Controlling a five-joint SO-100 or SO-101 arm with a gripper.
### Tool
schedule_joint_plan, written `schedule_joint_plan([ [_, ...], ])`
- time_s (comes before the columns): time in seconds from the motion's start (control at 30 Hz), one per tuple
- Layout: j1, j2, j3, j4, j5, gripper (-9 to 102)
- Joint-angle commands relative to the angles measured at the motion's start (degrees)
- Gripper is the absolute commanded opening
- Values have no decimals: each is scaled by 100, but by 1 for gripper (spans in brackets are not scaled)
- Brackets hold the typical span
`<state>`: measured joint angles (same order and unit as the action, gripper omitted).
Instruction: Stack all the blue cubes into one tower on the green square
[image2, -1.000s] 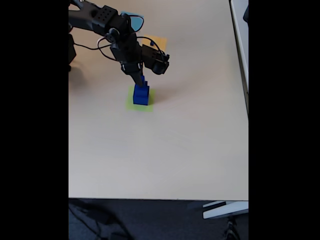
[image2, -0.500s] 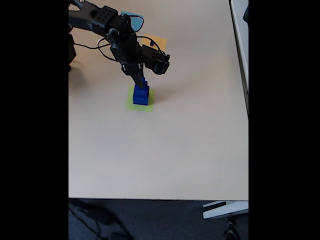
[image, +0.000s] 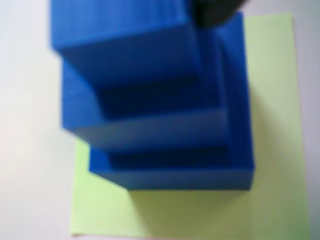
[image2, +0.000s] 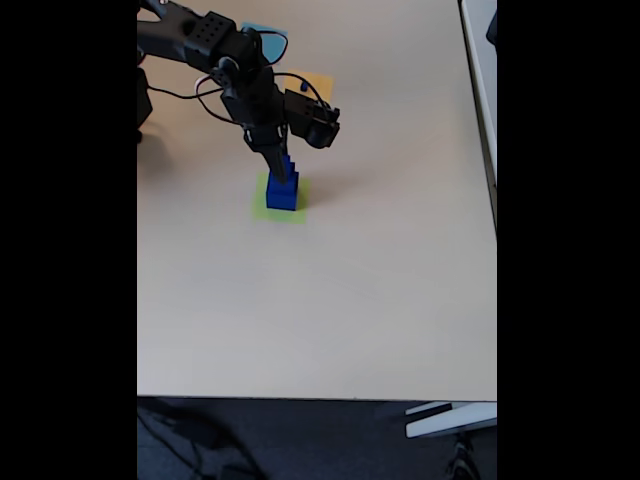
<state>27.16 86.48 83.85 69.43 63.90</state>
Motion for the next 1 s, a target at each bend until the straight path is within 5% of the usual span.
schedule_joint_plan([
  [0.0, -158, 290, -158, -132, -123, 26],
  [0.47, -1617, 1222, -896, -694, -79, 36],
  [0.8, -3832, 105, -993, 360, 4843, 37],
  [0.97, -4228, -949, -1608, 352, 5836, 38],
])
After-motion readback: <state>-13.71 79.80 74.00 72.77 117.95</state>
